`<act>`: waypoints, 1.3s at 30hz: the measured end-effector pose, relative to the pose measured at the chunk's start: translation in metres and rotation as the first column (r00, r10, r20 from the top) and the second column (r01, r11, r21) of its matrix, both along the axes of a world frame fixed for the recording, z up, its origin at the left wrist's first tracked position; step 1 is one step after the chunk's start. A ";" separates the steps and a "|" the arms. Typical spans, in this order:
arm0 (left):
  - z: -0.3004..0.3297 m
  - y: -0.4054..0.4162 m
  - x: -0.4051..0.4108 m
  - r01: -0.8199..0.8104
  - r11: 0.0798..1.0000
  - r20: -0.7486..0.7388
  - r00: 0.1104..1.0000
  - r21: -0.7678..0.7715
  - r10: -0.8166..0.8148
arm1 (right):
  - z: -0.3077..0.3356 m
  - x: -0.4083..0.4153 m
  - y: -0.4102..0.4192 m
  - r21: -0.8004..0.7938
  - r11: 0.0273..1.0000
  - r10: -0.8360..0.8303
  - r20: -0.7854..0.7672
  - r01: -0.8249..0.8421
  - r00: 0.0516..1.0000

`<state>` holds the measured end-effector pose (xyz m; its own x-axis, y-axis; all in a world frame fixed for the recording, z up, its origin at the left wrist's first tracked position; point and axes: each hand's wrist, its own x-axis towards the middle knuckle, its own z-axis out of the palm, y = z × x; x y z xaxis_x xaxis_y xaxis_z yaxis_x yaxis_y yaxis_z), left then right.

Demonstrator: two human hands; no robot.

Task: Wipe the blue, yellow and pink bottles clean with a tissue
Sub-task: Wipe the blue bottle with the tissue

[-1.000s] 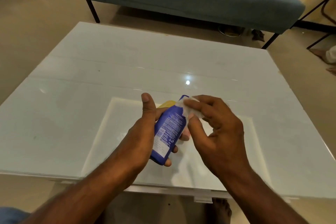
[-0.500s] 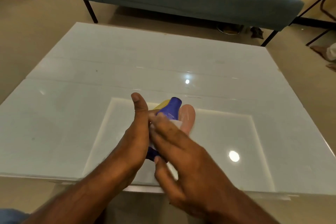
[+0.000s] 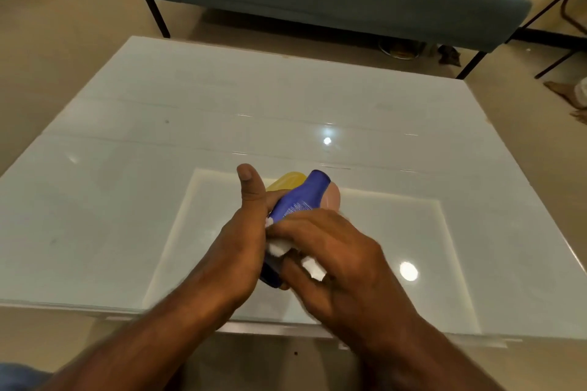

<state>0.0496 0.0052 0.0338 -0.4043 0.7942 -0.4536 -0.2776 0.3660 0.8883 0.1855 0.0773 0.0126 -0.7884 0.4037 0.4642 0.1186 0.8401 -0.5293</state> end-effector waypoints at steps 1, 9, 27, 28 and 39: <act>0.000 0.000 0.000 0.006 1.000 0.017 1.000 0.003 -0.007 | 0.001 0.001 0.009 -0.046 0.998 -0.051 -0.008 0.050 0.999; 0.002 -0.001 0.002 0.022 1.000 0.045 0.999 -0.010 -0.022 | 0.003 0.003 0.004 -0.077 0.995 -0.058 0.005 0.058 0.998; -0.002 -0.001 0.002 0.015 0.999 0.000 1.000 0.040 -0.015 | 0.008 0.003 0.036 -0.063 0.940 -0.330 0.069 0.334 0.941; -0.002 -0.001 0.002 0.010 0.999 -0.009 1.000 0.051 -0.009 | 0.008 0.005 0.034 -0.080 0.945 -0.313 0.058 0.317 0.948; 0.001 -0.003 0.000 0.037 0.998 0.031 0.999 0.052 -0.039 | 0.009 0.008 0.039 -0.020 0.921 -0.390 0.003 0.389 0.921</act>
<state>0.0498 0.0024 0.0349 -0.3597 0.8314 -0.4235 -0.2927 0.3304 0.8973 0.1932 0.1161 0.0215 -0.5666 0.6878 0.4537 0.4338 0.7171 -0.5455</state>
